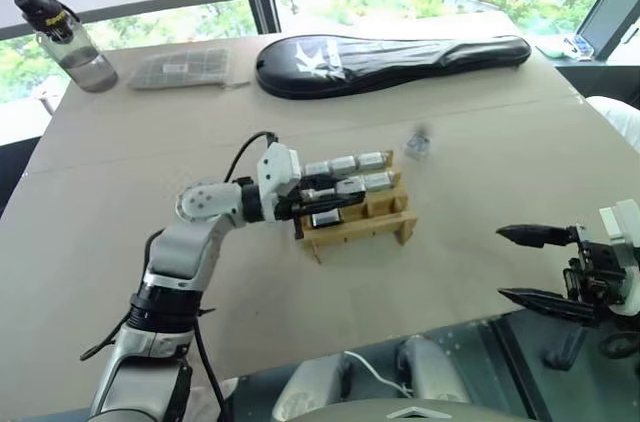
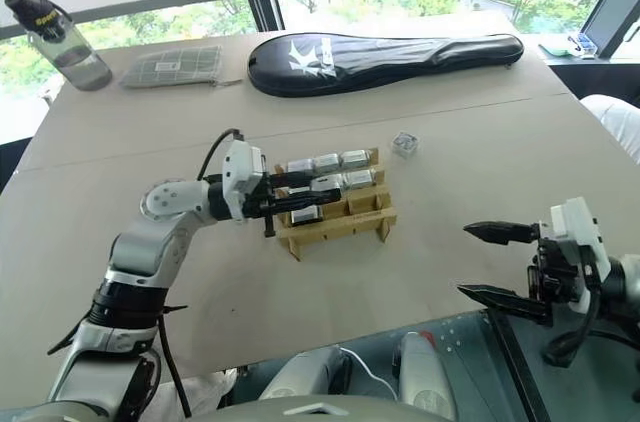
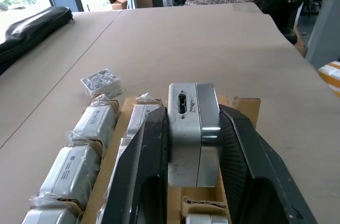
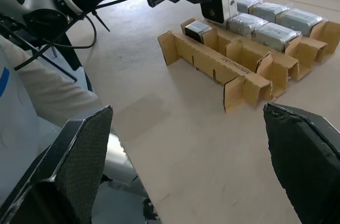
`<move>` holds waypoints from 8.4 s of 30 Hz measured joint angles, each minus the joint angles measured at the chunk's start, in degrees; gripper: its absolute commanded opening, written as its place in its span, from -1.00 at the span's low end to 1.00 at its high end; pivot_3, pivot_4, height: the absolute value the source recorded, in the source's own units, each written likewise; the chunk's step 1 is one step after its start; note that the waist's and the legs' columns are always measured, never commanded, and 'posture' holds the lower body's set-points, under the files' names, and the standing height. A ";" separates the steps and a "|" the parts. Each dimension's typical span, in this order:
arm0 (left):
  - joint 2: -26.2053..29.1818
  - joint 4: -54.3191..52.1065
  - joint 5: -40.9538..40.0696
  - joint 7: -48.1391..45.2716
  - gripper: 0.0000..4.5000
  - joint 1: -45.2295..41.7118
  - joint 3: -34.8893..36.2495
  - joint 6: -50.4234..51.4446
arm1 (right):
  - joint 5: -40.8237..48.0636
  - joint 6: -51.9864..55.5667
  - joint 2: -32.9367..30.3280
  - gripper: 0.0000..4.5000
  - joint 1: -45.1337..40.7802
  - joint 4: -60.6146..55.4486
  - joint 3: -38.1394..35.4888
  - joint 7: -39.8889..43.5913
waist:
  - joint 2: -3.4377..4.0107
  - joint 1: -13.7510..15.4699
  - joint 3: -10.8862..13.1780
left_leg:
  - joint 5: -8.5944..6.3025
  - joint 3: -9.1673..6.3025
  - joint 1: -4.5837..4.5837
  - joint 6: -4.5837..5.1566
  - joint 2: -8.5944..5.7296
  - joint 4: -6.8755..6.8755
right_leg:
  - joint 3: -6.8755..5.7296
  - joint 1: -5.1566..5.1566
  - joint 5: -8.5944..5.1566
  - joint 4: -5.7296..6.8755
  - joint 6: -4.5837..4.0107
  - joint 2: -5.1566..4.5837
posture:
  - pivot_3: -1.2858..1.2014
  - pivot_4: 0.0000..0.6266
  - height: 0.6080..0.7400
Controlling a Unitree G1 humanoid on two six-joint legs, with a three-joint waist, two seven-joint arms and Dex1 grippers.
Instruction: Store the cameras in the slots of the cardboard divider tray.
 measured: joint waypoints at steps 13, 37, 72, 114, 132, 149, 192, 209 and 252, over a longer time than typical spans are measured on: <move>-0.55 0.88 0.79 0.88 -0.67 3.56 -0.77 -3.07 | 1.93 -0.03 -0.19 1.00 -1.42 0.24 0.65 -2.91 | 0.03 0.17 -0.02 | 0.00 -0.01 -0.01 0.01 0.00 0.00 | -0.01 0.00 0.00 -0.01 0.00 -0.01 | 0.03 -0.52 1.00; -2.28 7.09 3.17 1.94 -0.67 2.45 -4.59 -7.54 | 3.53 -0.04 -0.52 1.00 -1.38 0.02 0.64 -6.29 | 0.03 1.15 -0.03 | 0.00 -0.02 -0.01 0.01 0.00 0.00 | -0.01 0.00 0.00 -0.01 0.00 0.00 | 0.03 -0.52 1.00; 21.02 -13.18 -13.84 0.60 0.99 10.00 17.77 16.03 | -30.92 -12.91 14.51 1.00 -58.64 63.81 32.16 -21.95 | 0.14 -1.08 0.19 | 0.00 0.10 -0.27 0.00 0.03 -0.29 | 0.06 -0.40 0.01 -0.17 -0.01 0.04 | 0.03 -0.52 1.00; 21.01 -22.37 -16.13 5.54 1.00 22.88 27.88 17.24 | -45.95 -34.66 29.42 -0.14 -76.41 103.07 26.71 -29.73 | 0.26 -3.65 0.26 | 0.01 0.17 -0.22 -0.02 0.05 -0.39 | 0.15 -0.46 0.01 -0.09 -0.04 0.10 | 0.03 -0.52 1.00; 14.88 -14.10 -15.42 8.20 1.00 6.80 14.26 18.46 | -44.09 -37.10 18.27 -0.14 -55.51 43.59 30.80 -19.83 | 0.31 -3.24 0.29 | 0.01 0.15 -0.33 -0.01 0.03 -0.27 | 0.14 -0.54 0.02 -0.03 -0.02 0.08 | 0.03 -0.52 1.00; 6.51 -9.30 -16.87 4.77 1.00 -7.61 4.57 21.12 | -63.15 -60.30 14.99 -0.14 -47.71 26.39 42.07 -33.54 | 0.17 -3.04 0.21 | 0.01 0.32 -0.31 -0.01 0.03 -0.13 | 0.14 -0.56 0.02 0.03 -0.01 0.13 | 0.03 -0.52 1.00; 2.40 -2.24 -14.69 0.63 -0.67 -11.34 1.02 22.10 | -55.11 -49.80 8.84 1.00 -38.63 15.23 41.95 -30.62 | 0.14 -2.24 0.19 | 0.01 0.22 -0.33 -0.01 0.02 -0.06 | 0.20 -0.53 0.02 0.01 -0.01 0.12 | 0.03 -0.52 1.00; -3.47 9.59 -1.01 -4.12 -0.67 -8.77 -6.20 0.33 | 4.24 20.20 -7.74 1.00 -10.78 -8.91 4.50 -25.09 | 0.08 -0.03 0.18 | 0.00 0.13 -0.34 0.01 0.03 -0.04 | 0.12 -0.38 0.03 -0.03 0.00 0.03 | 0.03 -0.52 1.00; -6.91 12.30 6.52 -2.74 -0.67 -6.12 -9.21 -9.24 | 8.99 21.60 -8.69 1.00 -7.15 -8.35 -1.80 -33.64 | 0.03 1.07 0.10 | -0.01 0.09 -0.09 0.03 0.03 -0.01 | 0.07 -0.09 0.05 -0.06 0.05 0.03 | 0.03 -0.52 1.00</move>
